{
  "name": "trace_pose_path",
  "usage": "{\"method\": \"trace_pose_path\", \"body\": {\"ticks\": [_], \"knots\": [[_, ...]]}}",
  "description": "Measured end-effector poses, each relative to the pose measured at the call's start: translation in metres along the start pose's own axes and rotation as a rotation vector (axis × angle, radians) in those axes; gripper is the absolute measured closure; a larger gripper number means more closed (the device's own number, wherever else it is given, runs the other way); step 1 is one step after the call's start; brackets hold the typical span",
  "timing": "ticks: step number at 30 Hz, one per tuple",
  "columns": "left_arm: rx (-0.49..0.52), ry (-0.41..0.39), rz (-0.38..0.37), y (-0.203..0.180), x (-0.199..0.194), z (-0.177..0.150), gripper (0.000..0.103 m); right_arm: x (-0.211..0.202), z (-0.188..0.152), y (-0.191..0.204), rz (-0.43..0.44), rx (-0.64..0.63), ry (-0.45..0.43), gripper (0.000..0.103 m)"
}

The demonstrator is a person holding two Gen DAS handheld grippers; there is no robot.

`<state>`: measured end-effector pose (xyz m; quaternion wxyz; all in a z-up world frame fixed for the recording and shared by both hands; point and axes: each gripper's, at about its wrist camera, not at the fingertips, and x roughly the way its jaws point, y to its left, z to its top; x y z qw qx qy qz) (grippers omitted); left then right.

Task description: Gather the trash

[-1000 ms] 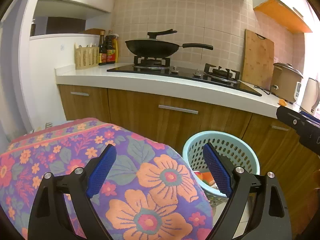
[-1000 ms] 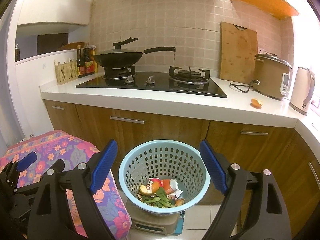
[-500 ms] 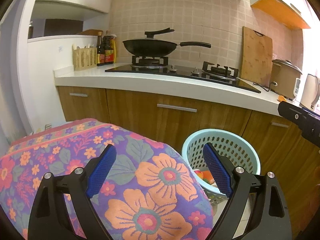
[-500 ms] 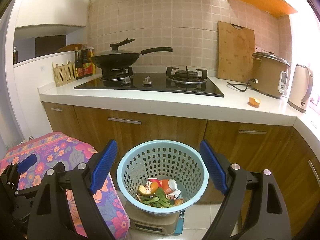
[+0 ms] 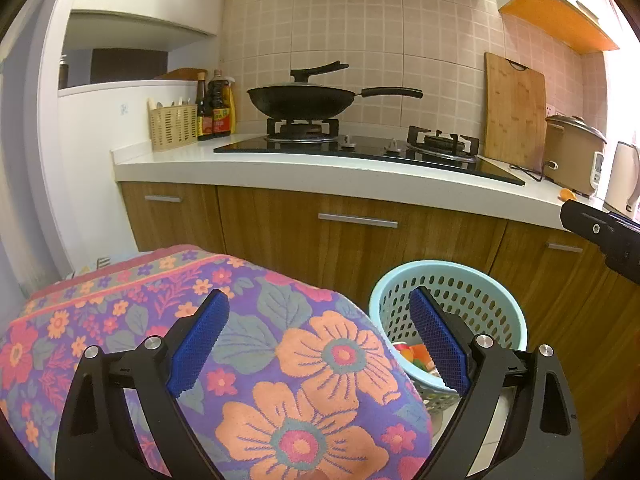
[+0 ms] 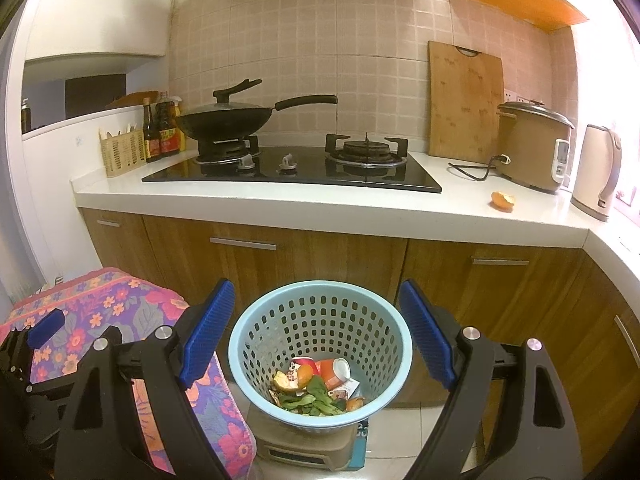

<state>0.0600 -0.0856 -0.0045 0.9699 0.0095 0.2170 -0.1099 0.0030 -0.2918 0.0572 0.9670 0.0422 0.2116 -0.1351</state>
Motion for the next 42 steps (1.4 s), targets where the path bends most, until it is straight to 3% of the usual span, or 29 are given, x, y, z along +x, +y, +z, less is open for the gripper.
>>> {"method": "trace_pose_path", "body": {"ticks": [42], "knots": [[0.022,-0.006,0.024,-0.0005,-0.0001,0.0012,0.013,0.0039,0.0010,-0.0026,0.002,0.004,-0.001,0.023]]}}
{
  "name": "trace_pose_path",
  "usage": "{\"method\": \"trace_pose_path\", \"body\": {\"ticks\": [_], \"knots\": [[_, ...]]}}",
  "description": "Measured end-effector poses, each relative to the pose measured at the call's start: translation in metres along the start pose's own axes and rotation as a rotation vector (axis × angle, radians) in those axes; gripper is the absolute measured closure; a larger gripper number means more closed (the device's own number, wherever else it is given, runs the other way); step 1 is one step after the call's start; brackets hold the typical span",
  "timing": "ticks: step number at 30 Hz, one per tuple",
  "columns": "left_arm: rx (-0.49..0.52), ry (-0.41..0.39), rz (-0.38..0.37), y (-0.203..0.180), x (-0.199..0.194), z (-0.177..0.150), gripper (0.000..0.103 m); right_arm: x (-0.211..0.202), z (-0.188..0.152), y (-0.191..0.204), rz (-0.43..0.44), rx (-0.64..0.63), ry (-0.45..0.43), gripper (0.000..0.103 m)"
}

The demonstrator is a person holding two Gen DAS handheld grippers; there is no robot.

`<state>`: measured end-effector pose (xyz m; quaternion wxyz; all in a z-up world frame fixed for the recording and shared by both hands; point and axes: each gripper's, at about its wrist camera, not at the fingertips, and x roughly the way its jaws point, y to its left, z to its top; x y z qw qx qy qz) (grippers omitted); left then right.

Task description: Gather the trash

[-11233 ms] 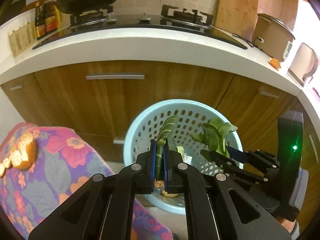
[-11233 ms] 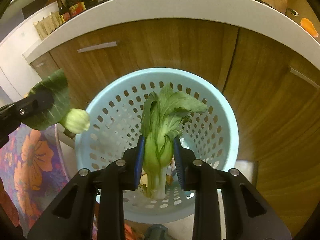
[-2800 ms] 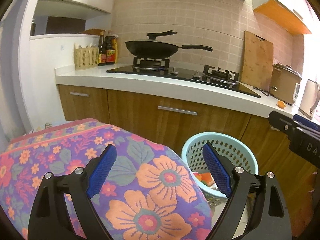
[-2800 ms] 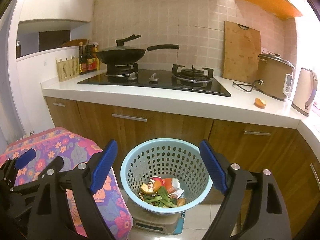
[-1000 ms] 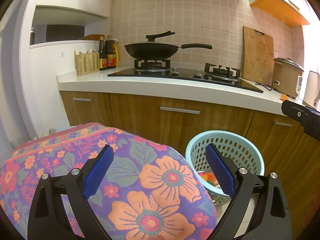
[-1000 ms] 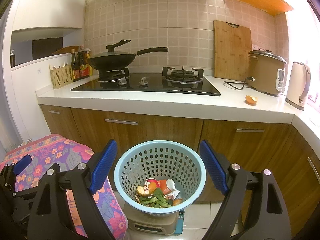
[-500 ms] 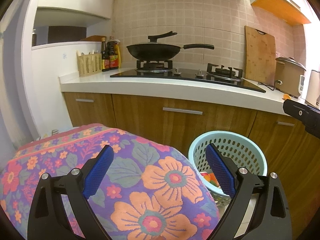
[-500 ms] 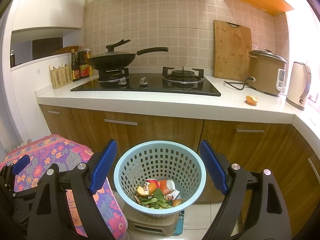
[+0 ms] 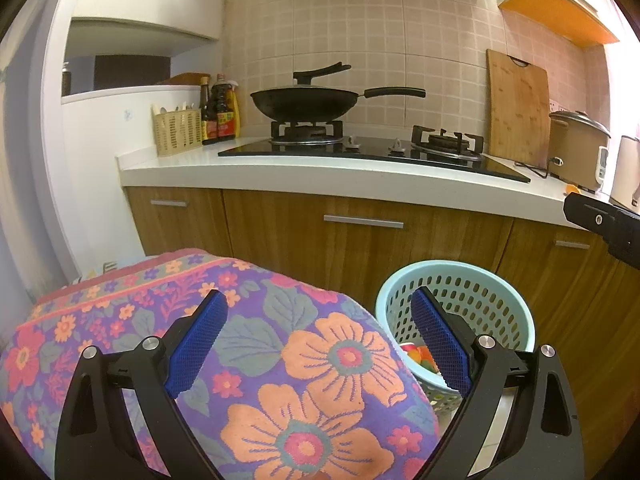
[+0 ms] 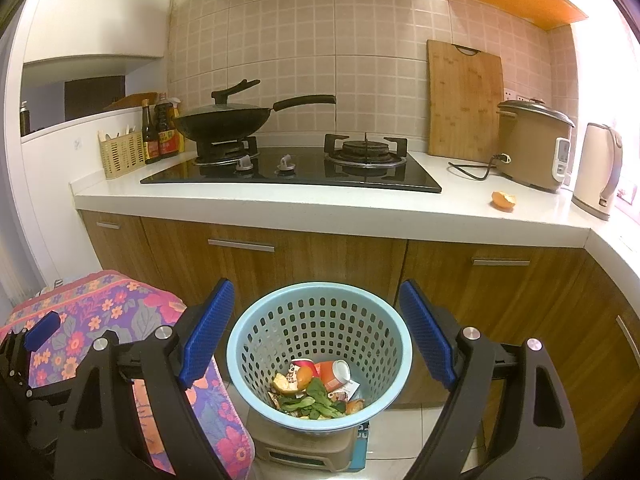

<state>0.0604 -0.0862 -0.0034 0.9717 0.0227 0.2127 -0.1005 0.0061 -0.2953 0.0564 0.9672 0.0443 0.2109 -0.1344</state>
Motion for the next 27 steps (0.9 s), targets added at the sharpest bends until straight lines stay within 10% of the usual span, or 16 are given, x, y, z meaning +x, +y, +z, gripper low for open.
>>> {"method": "trace_pose_path", "body": {"ticks": [27], "knots": [[0.007,-0.020,-0.009,-0.0020,-0.0050,0.0024,0.012,0.0019,-0.0047,0.0020,0.000,0.000,0.009,0.023]]}}
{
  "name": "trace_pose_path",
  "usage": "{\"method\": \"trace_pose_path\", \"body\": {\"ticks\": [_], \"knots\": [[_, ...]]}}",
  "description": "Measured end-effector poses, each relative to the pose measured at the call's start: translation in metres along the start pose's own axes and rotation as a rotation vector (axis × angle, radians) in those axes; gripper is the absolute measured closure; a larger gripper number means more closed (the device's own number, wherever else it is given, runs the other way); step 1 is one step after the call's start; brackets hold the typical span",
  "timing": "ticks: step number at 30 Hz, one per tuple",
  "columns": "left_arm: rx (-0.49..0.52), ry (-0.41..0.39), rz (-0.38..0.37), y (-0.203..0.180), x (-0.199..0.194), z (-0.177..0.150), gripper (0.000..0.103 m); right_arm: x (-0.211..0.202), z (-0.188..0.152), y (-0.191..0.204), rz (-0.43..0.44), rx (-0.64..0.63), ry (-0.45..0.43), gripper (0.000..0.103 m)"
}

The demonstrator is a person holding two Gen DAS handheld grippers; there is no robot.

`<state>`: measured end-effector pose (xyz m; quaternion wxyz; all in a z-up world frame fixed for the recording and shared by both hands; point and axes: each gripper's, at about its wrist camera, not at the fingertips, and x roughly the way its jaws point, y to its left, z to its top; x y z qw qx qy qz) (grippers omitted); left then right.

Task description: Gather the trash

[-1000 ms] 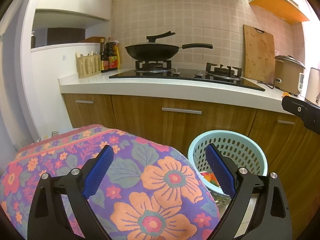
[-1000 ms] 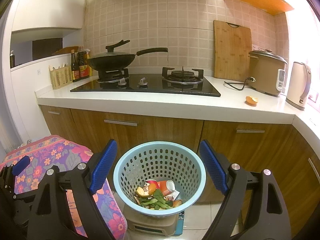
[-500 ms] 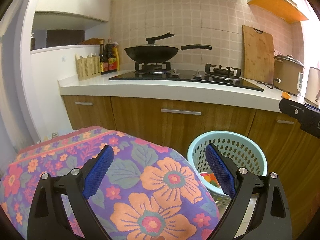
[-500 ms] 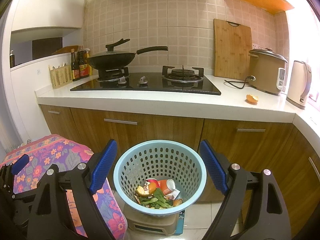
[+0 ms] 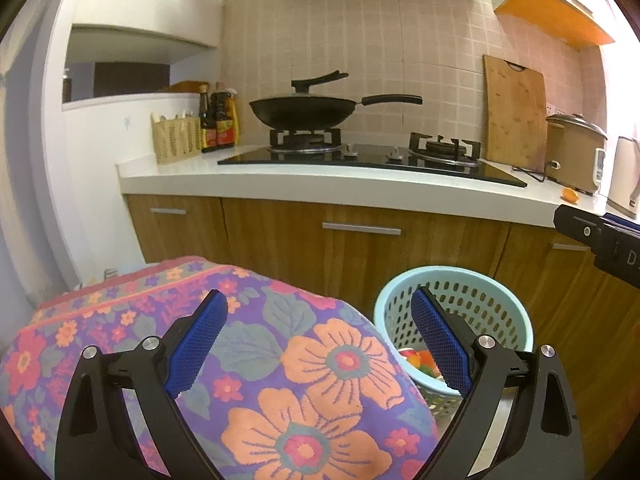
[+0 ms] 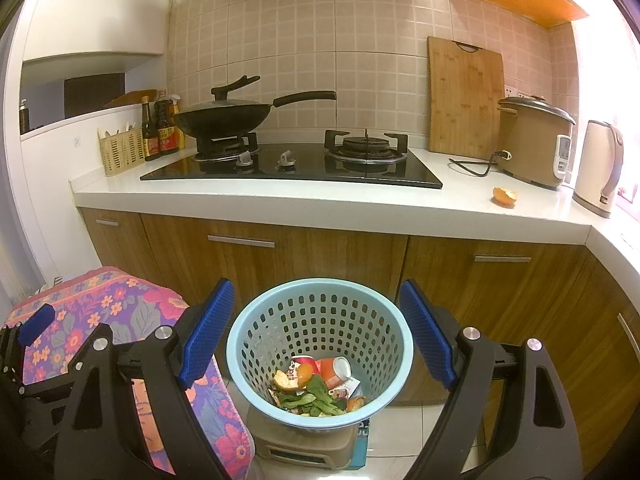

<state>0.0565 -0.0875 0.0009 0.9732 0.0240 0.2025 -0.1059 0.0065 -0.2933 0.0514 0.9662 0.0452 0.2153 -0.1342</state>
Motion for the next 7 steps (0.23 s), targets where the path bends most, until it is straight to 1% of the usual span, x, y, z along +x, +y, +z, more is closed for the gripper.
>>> {"method": "trace_pose_path", "body": {"ticks": [7], "knots": [[0.005,0.006,0.011,-0.0021,0.0012,-0.0009,0.011,0.0012,-0.0011,-0.0005,0.001,0.003,0.007,0.023]]}}
